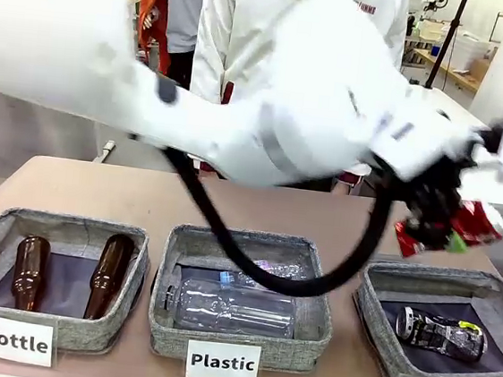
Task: Sort the can waste into the basket.
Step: Pick up the can waste from the table and place it in the right Fabric basket.
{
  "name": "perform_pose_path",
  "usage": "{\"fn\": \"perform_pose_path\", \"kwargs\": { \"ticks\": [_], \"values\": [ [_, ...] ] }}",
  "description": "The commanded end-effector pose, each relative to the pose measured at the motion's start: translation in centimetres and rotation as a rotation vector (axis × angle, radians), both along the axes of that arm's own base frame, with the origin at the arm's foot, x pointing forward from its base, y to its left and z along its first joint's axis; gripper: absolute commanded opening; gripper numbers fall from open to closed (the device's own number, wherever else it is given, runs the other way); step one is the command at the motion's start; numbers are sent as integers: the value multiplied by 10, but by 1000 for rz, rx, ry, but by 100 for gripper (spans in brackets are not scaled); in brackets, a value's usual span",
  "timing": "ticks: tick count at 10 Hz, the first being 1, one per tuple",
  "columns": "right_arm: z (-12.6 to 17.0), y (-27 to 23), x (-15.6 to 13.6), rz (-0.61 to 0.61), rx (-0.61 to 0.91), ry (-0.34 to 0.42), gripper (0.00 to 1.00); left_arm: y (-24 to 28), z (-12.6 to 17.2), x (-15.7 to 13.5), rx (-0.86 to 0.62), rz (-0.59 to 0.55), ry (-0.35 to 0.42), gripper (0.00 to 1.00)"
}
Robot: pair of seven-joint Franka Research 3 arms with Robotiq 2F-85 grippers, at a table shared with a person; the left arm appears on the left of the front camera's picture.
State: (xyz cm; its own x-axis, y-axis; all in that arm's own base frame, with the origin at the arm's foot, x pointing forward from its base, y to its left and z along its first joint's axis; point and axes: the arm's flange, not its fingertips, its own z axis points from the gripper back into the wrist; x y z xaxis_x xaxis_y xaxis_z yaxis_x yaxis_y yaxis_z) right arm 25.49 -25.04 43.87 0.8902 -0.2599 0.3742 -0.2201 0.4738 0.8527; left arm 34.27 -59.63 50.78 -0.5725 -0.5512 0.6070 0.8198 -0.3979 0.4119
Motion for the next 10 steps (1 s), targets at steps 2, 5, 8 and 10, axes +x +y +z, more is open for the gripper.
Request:
{"fn": "perform_pose_path", "kwargs": {
  "ticks": [2,5,8,10],
  "values": [
    [9,11,7,18,-17,13,100,-90,-19,52,147,92,27,42],
    [9,11,7,18,-17,13,100,-59,-57,43,150,92,-1,42],
    [9,11,7,18,-17,13,100,-69,-64,61,191,87,38,42],
    [9,11,7,18,-17,13,100,-72,-69,55,193,42,62,42]
  ]
}}
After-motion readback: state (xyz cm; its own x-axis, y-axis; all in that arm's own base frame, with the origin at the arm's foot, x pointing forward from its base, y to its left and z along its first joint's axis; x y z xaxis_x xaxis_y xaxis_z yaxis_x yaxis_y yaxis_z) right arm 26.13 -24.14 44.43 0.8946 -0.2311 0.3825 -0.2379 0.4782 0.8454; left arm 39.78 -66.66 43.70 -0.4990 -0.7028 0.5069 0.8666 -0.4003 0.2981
